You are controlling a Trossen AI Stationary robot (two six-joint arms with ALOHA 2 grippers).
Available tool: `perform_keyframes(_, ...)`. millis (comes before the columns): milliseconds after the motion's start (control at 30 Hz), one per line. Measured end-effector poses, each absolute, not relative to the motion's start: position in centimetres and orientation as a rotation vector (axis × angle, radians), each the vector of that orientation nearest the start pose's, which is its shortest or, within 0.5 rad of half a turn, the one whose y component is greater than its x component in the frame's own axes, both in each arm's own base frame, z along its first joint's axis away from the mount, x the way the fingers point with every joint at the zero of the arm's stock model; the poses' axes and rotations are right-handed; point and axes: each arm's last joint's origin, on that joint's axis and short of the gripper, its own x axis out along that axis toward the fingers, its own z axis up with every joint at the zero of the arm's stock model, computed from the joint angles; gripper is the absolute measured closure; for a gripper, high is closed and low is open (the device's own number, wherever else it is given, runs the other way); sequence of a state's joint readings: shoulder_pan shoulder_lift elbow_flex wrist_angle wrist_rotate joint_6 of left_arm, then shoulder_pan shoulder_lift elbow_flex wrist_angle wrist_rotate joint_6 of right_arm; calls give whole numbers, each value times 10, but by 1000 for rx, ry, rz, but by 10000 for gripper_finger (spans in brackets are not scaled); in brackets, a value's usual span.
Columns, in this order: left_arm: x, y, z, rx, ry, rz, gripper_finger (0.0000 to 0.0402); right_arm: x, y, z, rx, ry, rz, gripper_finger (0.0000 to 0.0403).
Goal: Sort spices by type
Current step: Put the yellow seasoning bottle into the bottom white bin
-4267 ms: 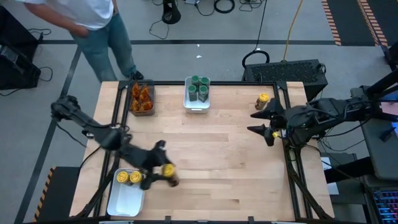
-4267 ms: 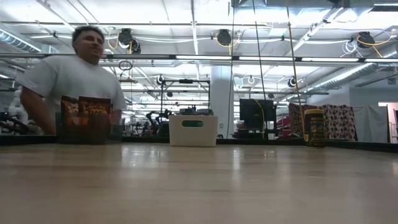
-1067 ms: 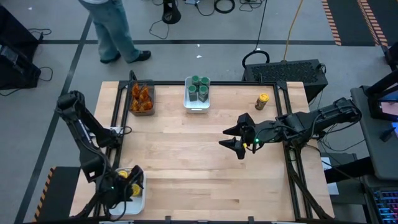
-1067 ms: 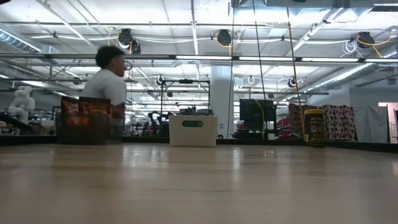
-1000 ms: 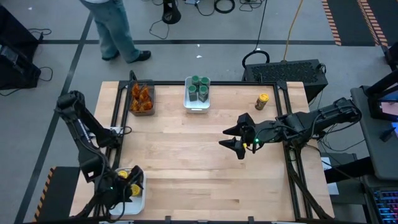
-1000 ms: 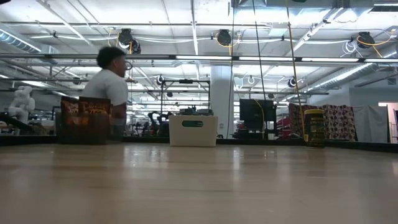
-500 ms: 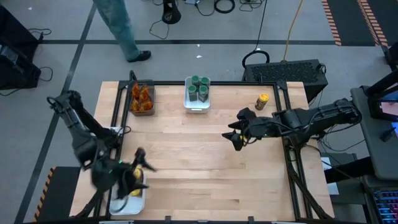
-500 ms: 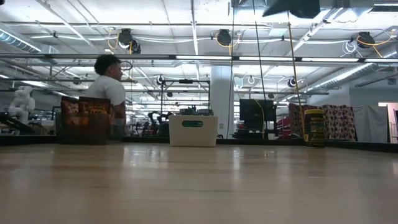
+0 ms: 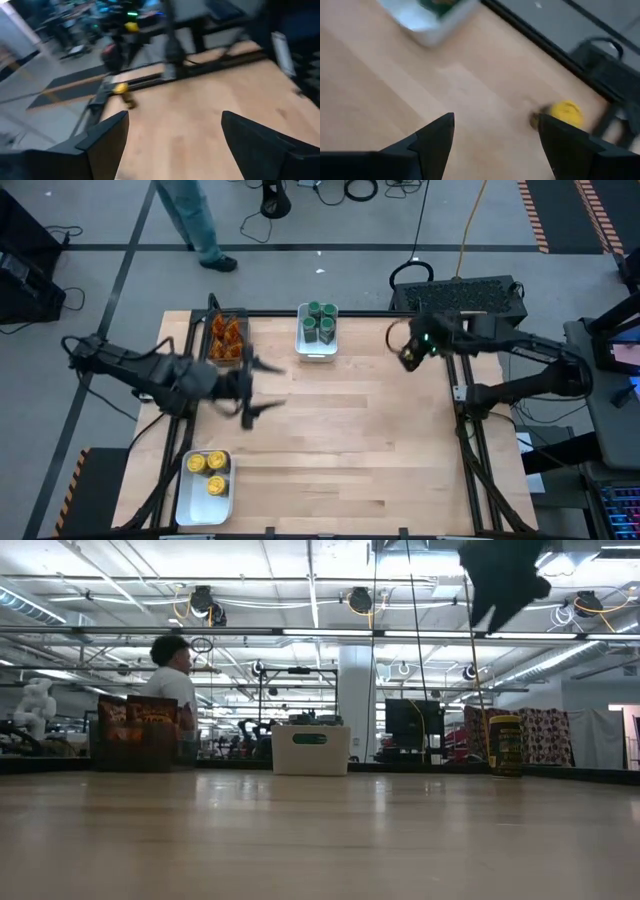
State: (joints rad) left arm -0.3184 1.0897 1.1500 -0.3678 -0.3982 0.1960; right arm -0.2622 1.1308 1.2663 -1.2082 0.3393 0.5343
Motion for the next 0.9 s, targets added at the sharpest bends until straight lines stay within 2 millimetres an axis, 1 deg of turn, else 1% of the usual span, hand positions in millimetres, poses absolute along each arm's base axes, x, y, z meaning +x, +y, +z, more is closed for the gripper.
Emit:
perform_keyframes(67, 226, -44, 386, 271, 276, 102, 80, 170, -73, 350, 455, 966, -825, 135)
perform_keyframes(167, 231, -24, 390, 242, 245, 157, 80, 158, -95, 347, 482, 1019, -849, 135)
perform_keyframes(267, 232, -9, 391, 223, 234, 218, 80, 147, -119, 340, 487, 1065, -913, 135)
perform_keyframes(367, 232, 1, 390, 181, 244, 263, 80, 138, -137, 335, 507, 1100, -969, 135)
perform_keyframes(433, 232, 5, 389, 171, 255, 247, 80, 135, -149, 332, 517, 1102, -1004, 135)
perform_keyframes(600, 232, 11, 387, 161, 275, 216, 80, 137, -177, 323, 553, 1070, -1059, 135)
perform_keyframes(733, 231, 12, 384, 159, 306, 196, 80, 142, -194, 306, 641, 1130, -996, 135)
perform_keyframes(900, 231, 11, 382, 163, 325, 158, 80, 152, -212, 285, 666, 1189, -974, 135)
